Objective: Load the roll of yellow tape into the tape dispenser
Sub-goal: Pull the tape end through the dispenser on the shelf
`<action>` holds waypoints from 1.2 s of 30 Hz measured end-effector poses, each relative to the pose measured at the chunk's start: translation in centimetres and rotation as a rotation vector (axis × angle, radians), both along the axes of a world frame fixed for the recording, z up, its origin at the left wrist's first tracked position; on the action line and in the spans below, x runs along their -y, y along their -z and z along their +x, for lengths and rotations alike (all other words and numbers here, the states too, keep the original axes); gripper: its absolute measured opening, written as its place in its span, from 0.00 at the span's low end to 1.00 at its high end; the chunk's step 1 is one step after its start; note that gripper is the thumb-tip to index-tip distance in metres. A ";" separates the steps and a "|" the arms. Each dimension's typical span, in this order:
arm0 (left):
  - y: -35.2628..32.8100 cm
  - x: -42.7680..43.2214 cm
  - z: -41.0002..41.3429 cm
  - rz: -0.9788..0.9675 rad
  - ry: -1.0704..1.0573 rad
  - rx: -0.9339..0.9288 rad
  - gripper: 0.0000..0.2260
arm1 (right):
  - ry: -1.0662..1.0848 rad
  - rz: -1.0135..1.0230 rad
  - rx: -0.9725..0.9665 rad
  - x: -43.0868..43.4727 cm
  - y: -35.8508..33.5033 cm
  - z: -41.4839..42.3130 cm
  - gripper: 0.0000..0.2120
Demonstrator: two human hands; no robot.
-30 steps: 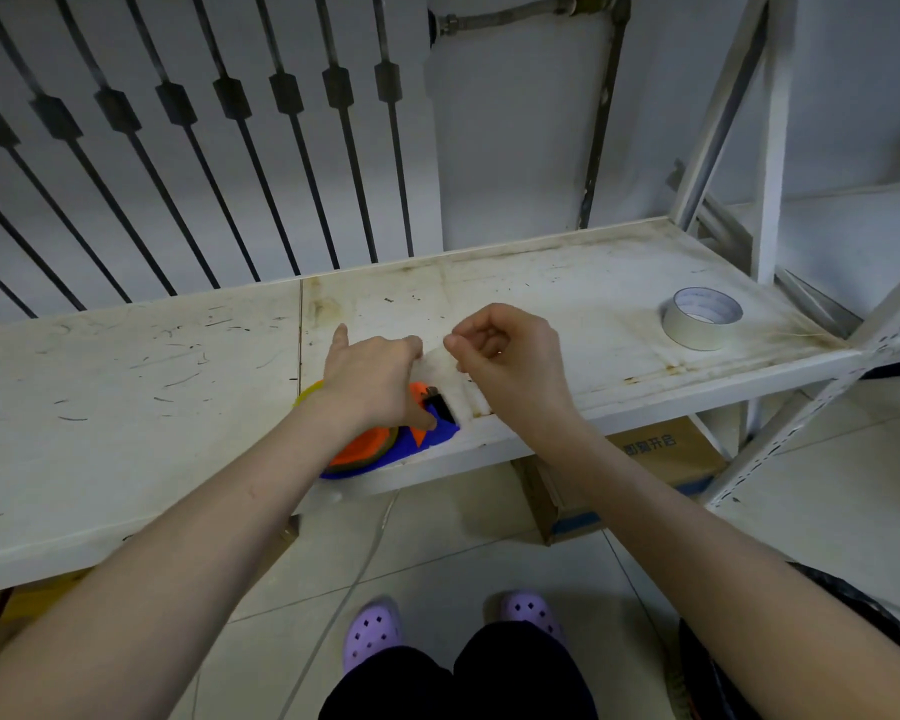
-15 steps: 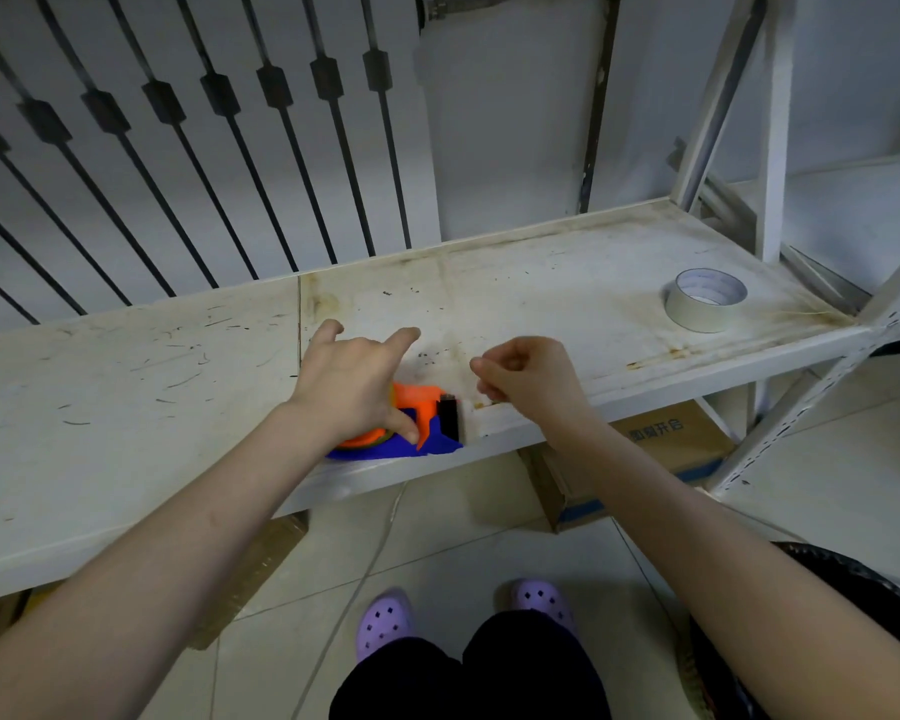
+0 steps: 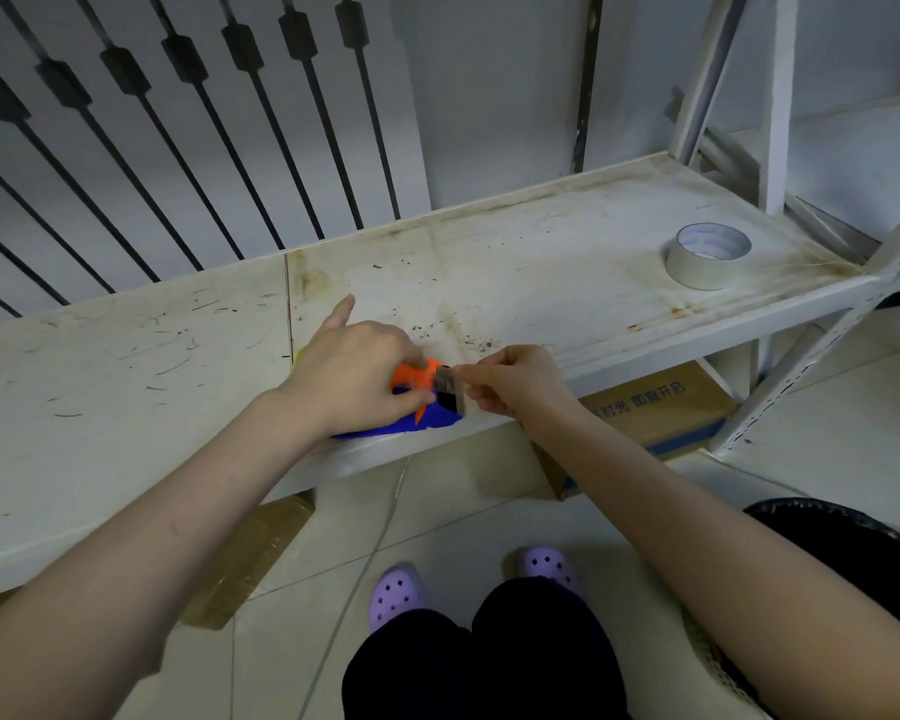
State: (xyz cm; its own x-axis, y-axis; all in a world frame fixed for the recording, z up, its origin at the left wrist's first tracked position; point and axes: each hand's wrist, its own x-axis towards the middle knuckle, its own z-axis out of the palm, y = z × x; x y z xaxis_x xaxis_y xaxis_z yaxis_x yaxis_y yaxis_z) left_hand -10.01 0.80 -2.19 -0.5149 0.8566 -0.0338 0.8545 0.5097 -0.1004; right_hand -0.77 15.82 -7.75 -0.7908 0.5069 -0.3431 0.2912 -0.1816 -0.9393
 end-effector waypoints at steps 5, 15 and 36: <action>0.3 0.5 0.1 0.002 -0.010 0.009 0.21 | 0.000 -0.014 0.014 -0.2 0.1 0.0 0.10; 0.2 -4.2 0.0 -0.221 -0.068 0.001 0.19 | 0.066 0.026 -0.099 0.1 0.8 0.6 0.08; 1.2 5.8 -3.1 0.444 -0.428 0.525 0.33 | 0.041 0.524 -0.269 -1.4 -5.3 -5.0 0.10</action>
State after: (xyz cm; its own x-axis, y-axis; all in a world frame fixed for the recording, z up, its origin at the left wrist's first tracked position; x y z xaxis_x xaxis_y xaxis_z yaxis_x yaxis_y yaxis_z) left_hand -13.13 -5.01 -3.34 -0.8124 0.5794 -0.0656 0.4558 0.7011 0.5483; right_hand -5.74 17.25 -2.41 -0.7914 0.5869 0.1711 0.0333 0.3208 -0.9466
